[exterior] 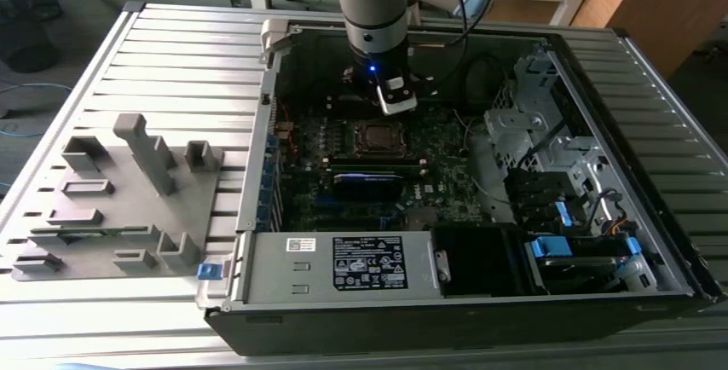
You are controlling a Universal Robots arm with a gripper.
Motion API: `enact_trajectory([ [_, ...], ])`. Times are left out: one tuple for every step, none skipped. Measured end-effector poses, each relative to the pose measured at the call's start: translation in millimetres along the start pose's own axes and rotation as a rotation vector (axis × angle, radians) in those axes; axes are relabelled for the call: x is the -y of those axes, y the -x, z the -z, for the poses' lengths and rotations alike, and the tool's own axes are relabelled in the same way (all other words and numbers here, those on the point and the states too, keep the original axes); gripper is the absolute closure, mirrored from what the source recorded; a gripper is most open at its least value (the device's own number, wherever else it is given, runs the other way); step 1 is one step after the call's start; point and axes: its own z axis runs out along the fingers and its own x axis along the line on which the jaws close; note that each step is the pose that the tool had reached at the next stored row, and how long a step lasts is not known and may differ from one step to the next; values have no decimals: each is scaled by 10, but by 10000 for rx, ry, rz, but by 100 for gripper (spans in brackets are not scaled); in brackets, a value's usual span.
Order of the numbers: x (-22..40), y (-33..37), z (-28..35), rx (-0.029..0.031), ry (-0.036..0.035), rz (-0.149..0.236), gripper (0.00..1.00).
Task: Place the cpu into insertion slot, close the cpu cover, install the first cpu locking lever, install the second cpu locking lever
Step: 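Install the first cpu locking lever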
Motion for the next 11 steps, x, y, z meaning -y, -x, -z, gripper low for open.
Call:
enact_trajectory([
  [0, 0, 0, 0, 0, 0, 89],
  [0, 0, 0, 2, 0, 2, 89],
  [0, 0, 0, 3, 0, 3, 89],
  [2, 1, 0, 3, 3, 7, 89],
  [4, 1, 1, 2, 3, 12, 89],
  [8, 3, 1, 3, 4, 16, 89],
  [10, 3, 0, 5, 6, 18, 89],
  [11, 3, -1, 9, 8, 21, 89],
  [14, 4, -1, 13, 9, 26, 89],
  [17, 5, -1, 17, 10, 31, 89],
  [20, 6, -1, 22, 13, 36, 89],
])
